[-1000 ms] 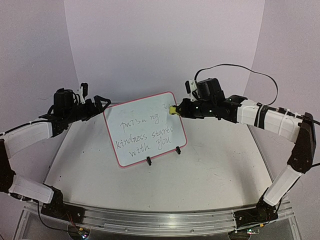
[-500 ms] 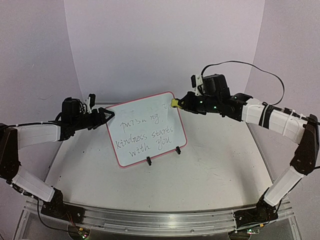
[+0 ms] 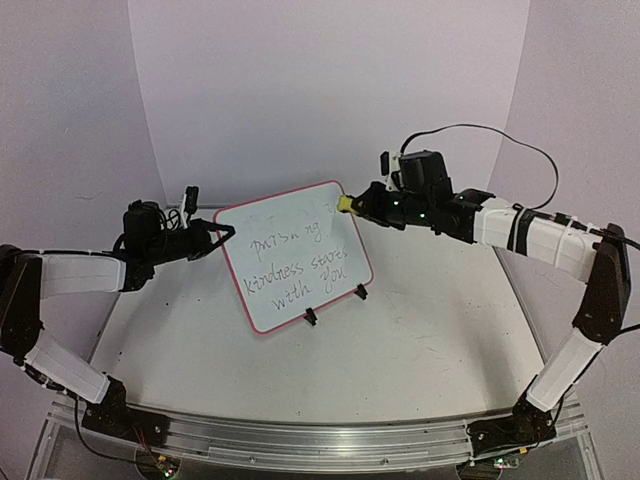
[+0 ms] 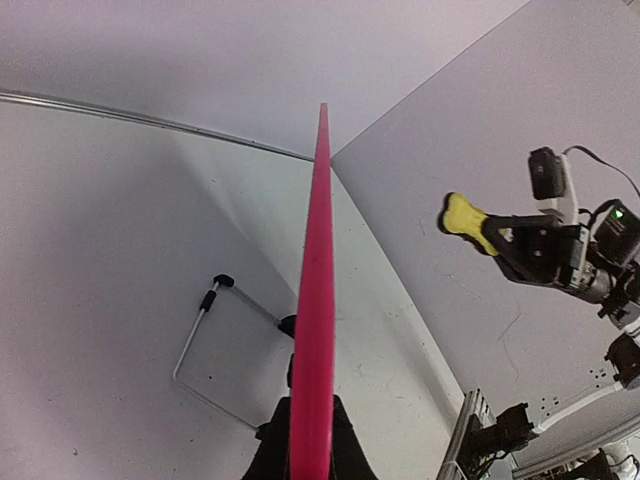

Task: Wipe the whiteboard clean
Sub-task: Hold the whiteboard at the center of the board, then erase the whiteboard at the center of the board.

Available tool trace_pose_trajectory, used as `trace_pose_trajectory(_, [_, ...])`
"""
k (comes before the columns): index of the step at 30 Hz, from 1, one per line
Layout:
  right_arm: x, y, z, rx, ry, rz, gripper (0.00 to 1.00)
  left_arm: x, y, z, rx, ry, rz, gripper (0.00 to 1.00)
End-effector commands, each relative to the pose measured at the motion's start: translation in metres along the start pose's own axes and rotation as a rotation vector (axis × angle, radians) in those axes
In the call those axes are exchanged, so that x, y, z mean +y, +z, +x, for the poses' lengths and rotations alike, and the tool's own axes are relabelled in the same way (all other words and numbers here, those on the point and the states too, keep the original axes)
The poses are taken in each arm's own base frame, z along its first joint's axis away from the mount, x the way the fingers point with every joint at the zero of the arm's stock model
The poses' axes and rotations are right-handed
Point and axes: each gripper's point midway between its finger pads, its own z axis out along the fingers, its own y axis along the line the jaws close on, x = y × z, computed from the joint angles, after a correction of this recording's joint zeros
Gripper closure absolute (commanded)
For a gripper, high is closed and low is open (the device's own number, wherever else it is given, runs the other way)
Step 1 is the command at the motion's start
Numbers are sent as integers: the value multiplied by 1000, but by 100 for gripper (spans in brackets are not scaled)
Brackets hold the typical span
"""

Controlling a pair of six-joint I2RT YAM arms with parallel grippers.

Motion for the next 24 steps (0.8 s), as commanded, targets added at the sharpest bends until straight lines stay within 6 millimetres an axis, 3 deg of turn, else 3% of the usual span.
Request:
trace_pose_trajectory(1, [3,34,-10,-9,101,-70,100,16,-14,11,-28,-15,-77,100])
trace_pose_trajectory(4, [11,51,-10,5,158,-136,100,11,-20,20,-30,-12,-78,100])
trace_pose_trajectory(11, [23,73,-11,17,236,-242,100,21,-35,50,-35,-22,-116,100])
trace_pose_trajectory(16, [36,78,-20,-7,245,-316,100,19,-33,64,-39,-12,-90,100])
trace_pose_trajectory(21, [35,92,-22,-12,291,-313,100,22,-30,73,-39,-24,-87,100])
trace_pose_trajectory(24, [22,108,-11,15,353,-283,100,20,-31,75,-38,-16,-78,100])
